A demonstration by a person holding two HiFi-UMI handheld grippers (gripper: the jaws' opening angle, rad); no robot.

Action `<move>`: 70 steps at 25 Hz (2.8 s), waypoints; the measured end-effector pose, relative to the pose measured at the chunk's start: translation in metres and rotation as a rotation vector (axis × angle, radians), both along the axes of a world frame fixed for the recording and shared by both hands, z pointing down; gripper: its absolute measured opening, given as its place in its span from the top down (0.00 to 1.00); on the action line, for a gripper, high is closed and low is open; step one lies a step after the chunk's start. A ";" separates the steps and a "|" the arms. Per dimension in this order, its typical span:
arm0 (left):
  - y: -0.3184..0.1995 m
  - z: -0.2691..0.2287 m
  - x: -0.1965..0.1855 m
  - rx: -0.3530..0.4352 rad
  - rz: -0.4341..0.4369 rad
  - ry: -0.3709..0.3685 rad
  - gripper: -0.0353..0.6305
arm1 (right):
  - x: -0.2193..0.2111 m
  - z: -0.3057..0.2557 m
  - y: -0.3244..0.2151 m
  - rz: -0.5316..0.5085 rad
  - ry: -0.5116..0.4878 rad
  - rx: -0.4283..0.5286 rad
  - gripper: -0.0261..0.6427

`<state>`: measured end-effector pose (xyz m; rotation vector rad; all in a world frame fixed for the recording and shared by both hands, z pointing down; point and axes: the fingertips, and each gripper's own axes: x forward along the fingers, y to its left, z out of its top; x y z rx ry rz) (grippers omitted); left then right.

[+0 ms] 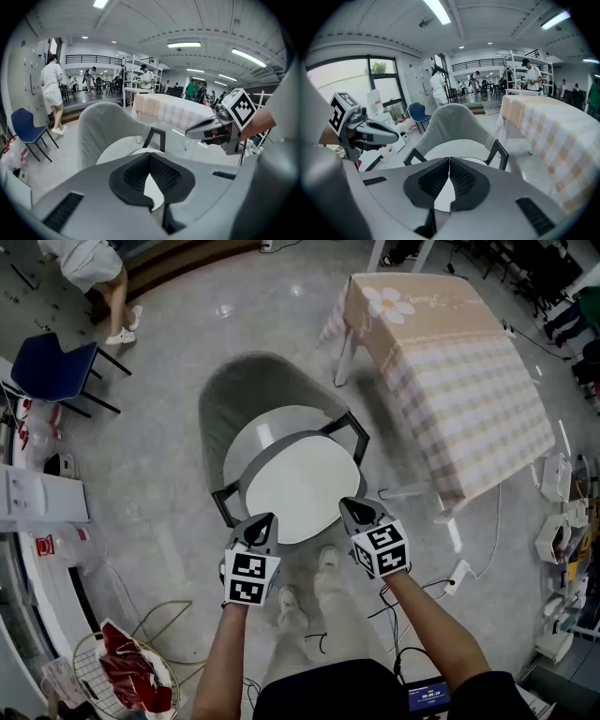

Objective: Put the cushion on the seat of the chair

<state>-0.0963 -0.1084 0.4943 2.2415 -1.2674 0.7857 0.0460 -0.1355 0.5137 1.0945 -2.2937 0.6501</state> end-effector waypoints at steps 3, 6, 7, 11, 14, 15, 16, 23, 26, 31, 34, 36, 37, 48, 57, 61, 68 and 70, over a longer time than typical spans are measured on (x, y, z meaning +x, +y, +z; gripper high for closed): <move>0.010 -0.025 0.002 0.024 -0.025 0.056 0.94 | -0.012 -0.022 0.018 -0.023 -0.018 0.013 0.93; 0.017 -0.047 0.002 0.053 -0.038 0.090 0.94 | -0.025 -0.047 0.028 -0.026 -0.058 0.029 0.93; 0.017 -0.054 0.001 0.066 -0.037 0.096 0.94 | -0.030 -0.056 0.029 -0.026 -0.074 0.039 0.93; 0.028 -0.083 -0.006 0.115 -0.030 0.107 0.94 | -0.041 -0.093 0.036 -0.016 -0.116 0.083 0.93; 0.039 -0.105 -0.014 0.156 -0.020 0.086 0.94 | -0.047 -0.119 0.048 -0.007 -0.139 0.108 0.93; 0.040 -0.113 -0.018 0.175 -0.014 0.070 0.94 | -0.049 -0.128 0.049 -0.003 -0.145 0.121 0.93; 0.041 -0.120 -0.021 0.194 -0.009 0.060 0.94 | -0.050 -0.136 0.050 0.001 -0.151 0.136 0.93; 0.064 -0.176 -0.033 0.266 0.006 0.111 0.94 | -0.056 -0.192 0.069 0.026 -0.161 0.231 0.93; 0.074 -0.194 -0.039 0.281 0.013 0.165 0.94 | -0.065 -0.218 0.075 0.033 -0.163 0.291 0.93; 0.096 -0.211 -0.036 0.302 0.033 0.203 0.94 | -0.070 -0.248 0.097 0.030 -0.167 0.360 0.93; 0.104 -0.219 -0.038 0.324 0.048 0.176 0.94 | -0.072 -0.261 0.109 0.038 -0.171 0.395 0.93; 0.110 -0.227 -0.038 0.330 0.055 0.188 0.94 | -0.074 -0.267 0.117 0.037 -0.169 0.412 0.93; 0.114 -0.232 -0.037 0.337 0.059 0.195 0.94 | -0.075 -0.271 0.120 0.033 -0.168 0.421 0.93; 0.130 -0.250 -0.011 0.367 0.081 0.215 0.94 | -0.055 -0.292 0.136 0.027 -0.161 0.495 0.93; 0.147 -0.268 0.030 0.378 0.085 0.223 0.94 | -0.023 -0.310 0.153 -0.014 -0.163 0.535 0.93; 0.156 -0.277 0.049 0.395 0.099 0.208 0.94 | -0.010 -0.321 0.164 -0.034 -0.189 0.562 0.93; 0.185 -0.291 0.072 0.431 0.131 0.207 0.94 | 0.003 -0.329 0.187 -0.078 -0.193 0.567 0.93; 0.191 -0.293 0.076 0.431 0.127 0.211 0.94 | 0.008 -0.329 0.194 -0.080 -0.182 0.568 0.93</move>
